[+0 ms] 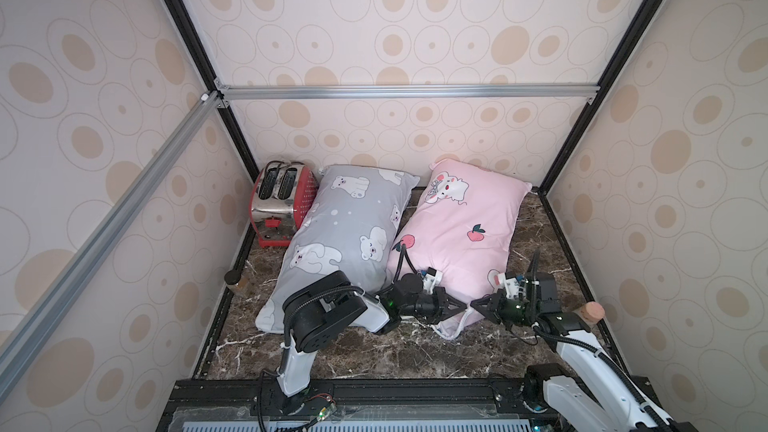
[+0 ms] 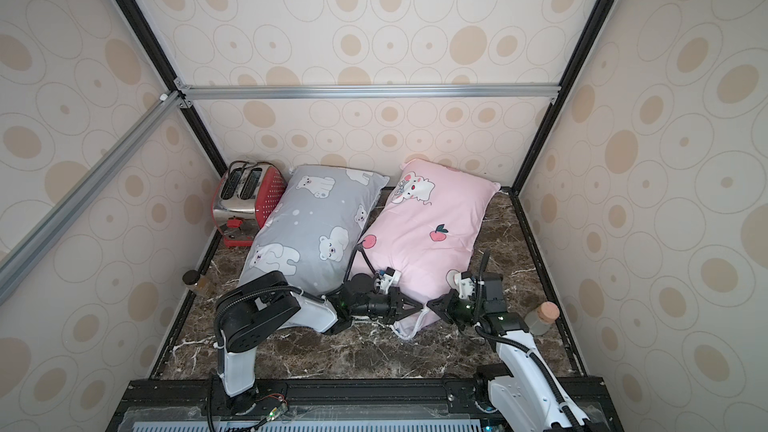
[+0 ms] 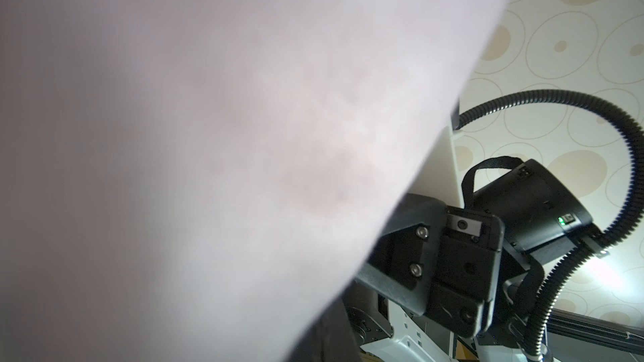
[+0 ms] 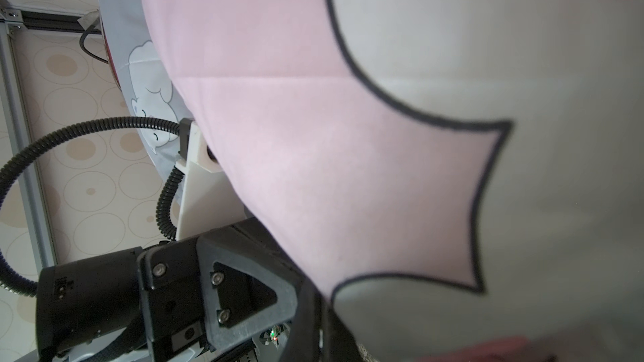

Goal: Zip up pillowcases
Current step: Zip the zipper on the pillowcase.

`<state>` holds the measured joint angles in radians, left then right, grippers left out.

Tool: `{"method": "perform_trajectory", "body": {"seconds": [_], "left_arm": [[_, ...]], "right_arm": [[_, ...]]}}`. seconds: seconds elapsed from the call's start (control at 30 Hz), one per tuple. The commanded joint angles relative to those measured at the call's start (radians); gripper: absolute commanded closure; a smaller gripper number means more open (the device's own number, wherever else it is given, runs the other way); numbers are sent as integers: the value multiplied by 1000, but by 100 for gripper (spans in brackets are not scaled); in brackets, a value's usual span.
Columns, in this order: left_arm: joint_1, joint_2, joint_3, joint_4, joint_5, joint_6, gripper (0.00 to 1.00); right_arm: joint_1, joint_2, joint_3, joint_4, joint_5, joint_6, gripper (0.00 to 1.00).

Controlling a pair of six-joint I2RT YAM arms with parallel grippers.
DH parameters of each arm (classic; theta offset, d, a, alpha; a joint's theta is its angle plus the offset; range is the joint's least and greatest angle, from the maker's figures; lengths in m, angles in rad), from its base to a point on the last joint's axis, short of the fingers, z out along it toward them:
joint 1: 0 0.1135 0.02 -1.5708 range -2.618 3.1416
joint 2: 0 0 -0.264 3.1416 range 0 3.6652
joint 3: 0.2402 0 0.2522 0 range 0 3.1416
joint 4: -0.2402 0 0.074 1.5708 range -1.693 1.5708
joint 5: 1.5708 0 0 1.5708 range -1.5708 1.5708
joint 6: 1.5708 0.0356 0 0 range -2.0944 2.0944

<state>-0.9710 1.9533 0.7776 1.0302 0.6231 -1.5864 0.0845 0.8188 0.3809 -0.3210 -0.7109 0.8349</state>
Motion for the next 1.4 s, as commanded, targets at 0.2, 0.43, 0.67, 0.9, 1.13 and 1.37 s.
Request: {"method": "perform_trajectory", "body": {"seconds": [0.2,0.43,0.67,0.9,1.13,1.37], "left_arm": [[-18,27,44,-66,40,-13,100],[-21,-33,87,-272,43,123,100],[-35,-52,101,-328,50,179,100],[-37,-86,95,-442,7,250,100],[-57,-110,133,-648,-41,365,100],[-61,-151,120,-805,-133,453,100]], "right_arm": [[-8,-18,-3,-29,-10,12,100],[-8,-83,55,-172,10,5,100],[-8,-119,61,-202,18,43,100],[-8,-143,81,-244,39,32,100],[-8,-190,84,-275,27,46,100],[-8,-261,101,-337,34,50,100]]}}
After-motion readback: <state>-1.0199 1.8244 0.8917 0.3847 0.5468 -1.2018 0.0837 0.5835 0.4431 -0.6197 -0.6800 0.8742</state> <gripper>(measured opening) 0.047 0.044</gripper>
